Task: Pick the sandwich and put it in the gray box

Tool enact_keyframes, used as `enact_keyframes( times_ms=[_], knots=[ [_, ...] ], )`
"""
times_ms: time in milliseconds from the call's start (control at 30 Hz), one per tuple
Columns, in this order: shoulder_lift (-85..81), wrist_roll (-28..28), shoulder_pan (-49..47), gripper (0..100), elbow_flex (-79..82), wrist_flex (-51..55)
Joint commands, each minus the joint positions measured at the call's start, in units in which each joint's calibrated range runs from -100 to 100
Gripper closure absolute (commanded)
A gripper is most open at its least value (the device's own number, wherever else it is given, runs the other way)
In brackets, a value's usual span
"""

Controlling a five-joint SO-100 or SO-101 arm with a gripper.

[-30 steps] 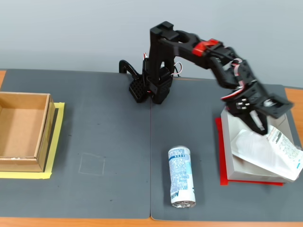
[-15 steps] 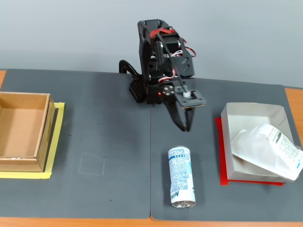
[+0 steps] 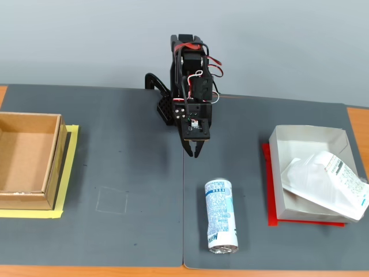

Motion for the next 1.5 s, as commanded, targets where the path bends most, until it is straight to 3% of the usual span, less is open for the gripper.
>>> enact_keyframes(
  times_ms=[0,600,1467],
  knots=[
    [-1.9,0.28,0.55,98,4.41,0.06],
    [-13.6,0.22,3.09,98,23.94,-0.64],
    [-13.6,0.17,3.39,98,24.4,-0.81]
  ],
)
